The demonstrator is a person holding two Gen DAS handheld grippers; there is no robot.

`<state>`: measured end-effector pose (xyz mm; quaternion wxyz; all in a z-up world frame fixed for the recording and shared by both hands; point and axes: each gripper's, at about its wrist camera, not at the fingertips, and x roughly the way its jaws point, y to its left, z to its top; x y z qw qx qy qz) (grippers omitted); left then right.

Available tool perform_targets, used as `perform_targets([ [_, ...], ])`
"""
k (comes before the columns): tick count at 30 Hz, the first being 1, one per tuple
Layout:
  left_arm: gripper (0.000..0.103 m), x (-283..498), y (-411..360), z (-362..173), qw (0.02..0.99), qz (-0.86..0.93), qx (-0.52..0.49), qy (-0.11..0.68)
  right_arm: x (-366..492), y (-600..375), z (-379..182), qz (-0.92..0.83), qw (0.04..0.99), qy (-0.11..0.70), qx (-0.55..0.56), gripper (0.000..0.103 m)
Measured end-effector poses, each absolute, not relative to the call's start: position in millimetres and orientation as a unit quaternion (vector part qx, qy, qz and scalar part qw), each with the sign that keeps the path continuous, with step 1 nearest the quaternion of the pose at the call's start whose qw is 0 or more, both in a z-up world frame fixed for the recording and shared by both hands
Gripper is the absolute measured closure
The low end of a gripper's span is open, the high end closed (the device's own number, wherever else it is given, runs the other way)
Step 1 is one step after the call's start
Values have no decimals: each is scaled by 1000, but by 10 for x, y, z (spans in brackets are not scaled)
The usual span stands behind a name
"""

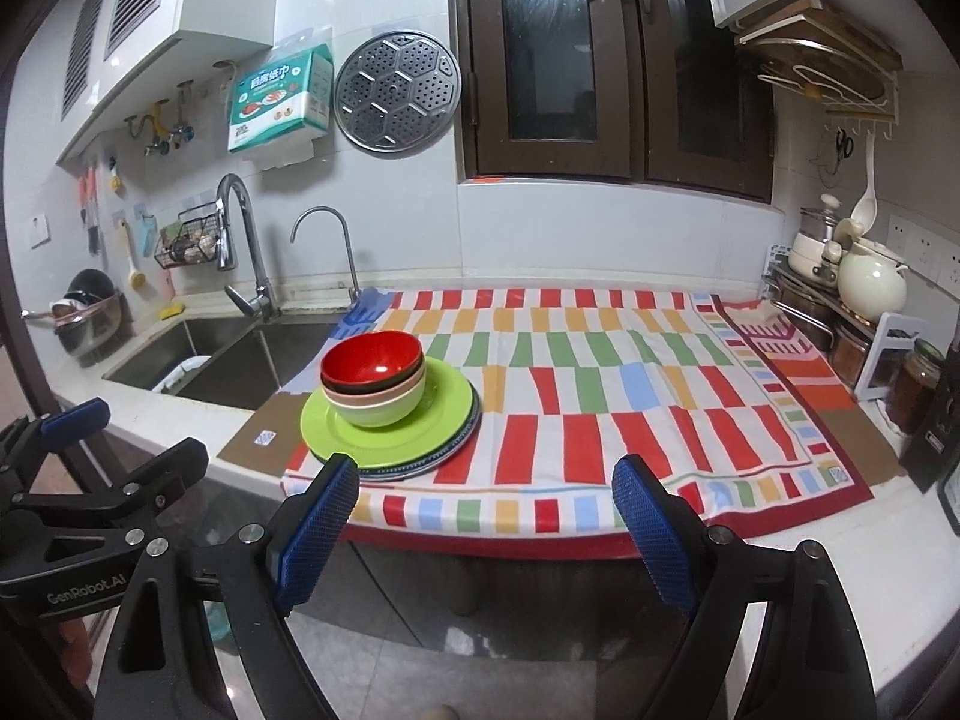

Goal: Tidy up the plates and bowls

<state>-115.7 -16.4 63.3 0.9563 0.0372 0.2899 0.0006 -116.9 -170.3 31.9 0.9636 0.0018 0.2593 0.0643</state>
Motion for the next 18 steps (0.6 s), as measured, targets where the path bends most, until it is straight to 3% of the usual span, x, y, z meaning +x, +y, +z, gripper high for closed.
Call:
perform_targets([
  [18, 0, -1351, -204, 665, 960, -6, 38, 278, -1389, -1761, 335, 64, 965, 254, 2, 16],
])
